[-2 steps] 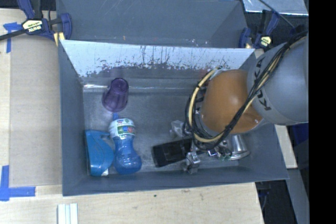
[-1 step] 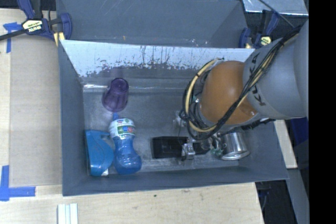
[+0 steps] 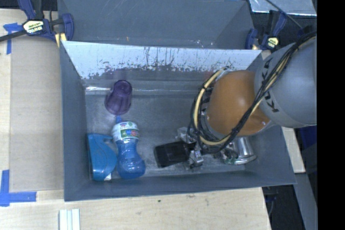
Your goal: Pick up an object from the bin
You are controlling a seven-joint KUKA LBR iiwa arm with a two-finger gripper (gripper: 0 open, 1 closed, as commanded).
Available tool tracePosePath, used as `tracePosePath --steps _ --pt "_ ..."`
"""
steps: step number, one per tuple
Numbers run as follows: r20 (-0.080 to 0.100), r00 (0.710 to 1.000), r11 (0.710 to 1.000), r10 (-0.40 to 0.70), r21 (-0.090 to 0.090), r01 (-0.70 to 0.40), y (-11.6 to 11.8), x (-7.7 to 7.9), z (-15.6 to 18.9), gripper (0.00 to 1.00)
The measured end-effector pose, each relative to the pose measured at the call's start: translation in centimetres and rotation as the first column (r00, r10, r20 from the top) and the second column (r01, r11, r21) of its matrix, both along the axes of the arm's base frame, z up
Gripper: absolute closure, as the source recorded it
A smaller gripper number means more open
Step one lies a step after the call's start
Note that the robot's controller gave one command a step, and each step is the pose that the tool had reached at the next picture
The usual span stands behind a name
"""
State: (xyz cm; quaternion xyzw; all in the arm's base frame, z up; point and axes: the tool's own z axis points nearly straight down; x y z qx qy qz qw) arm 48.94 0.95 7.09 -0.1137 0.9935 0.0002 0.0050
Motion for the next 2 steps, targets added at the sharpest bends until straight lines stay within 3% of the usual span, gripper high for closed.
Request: tracePosePath --steps 2 --pt "-0.003 1.0 1.0 -0.001 0.0 0.001 0.0 -0.11 0.35 1.0"
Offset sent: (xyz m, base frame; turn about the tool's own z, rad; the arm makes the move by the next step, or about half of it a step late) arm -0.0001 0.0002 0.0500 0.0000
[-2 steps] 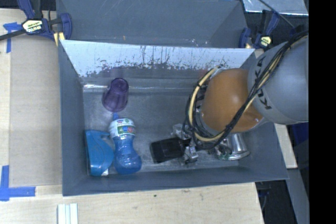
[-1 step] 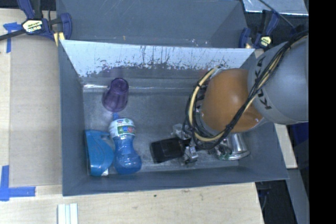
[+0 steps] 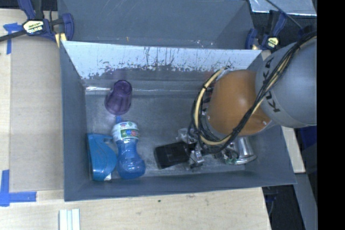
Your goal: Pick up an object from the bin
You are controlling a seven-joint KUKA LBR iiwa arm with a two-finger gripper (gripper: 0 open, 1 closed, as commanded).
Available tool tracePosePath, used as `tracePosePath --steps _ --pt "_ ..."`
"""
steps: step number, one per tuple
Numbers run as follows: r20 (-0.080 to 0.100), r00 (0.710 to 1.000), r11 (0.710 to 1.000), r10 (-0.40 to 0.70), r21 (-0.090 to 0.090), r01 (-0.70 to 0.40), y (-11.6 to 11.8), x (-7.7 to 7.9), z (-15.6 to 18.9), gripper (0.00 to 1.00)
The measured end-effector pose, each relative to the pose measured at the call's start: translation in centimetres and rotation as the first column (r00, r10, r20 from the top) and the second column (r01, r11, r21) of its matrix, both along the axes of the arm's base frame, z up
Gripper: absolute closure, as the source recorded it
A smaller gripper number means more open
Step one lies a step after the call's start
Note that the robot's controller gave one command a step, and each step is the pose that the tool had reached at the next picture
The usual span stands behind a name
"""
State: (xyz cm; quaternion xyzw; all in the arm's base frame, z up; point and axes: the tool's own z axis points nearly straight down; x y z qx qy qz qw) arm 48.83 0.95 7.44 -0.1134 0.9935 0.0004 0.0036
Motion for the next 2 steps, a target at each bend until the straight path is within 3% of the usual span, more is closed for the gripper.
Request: tracePosePath --steps 2 --pt "-0.012 1.0 1.0 0.0 -0.001 0.0 0.0 -0.3 3.2 1.0"
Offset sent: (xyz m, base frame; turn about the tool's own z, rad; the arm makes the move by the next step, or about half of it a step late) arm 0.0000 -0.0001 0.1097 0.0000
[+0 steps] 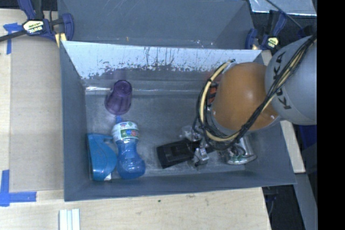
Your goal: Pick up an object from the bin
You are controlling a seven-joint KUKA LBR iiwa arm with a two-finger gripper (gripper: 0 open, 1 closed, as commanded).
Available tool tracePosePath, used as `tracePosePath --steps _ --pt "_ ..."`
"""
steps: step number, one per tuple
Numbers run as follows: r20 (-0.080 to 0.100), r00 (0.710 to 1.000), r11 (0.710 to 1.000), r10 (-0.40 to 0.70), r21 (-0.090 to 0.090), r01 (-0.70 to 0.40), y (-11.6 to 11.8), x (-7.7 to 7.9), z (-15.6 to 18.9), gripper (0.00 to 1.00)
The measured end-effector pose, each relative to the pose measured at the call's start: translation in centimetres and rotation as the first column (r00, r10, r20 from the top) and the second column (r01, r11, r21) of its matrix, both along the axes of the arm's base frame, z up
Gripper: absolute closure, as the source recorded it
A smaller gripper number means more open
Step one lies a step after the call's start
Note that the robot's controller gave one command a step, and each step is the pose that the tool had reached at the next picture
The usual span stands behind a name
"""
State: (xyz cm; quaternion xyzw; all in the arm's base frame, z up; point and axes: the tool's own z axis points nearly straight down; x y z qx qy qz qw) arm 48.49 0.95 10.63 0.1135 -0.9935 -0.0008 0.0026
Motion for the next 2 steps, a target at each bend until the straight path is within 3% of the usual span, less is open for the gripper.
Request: tracePosePath --steps 2 --pt "0.003 1.0 1.0 -0.001 0.0 0.001 0.0 0.1 4.1 1.0"
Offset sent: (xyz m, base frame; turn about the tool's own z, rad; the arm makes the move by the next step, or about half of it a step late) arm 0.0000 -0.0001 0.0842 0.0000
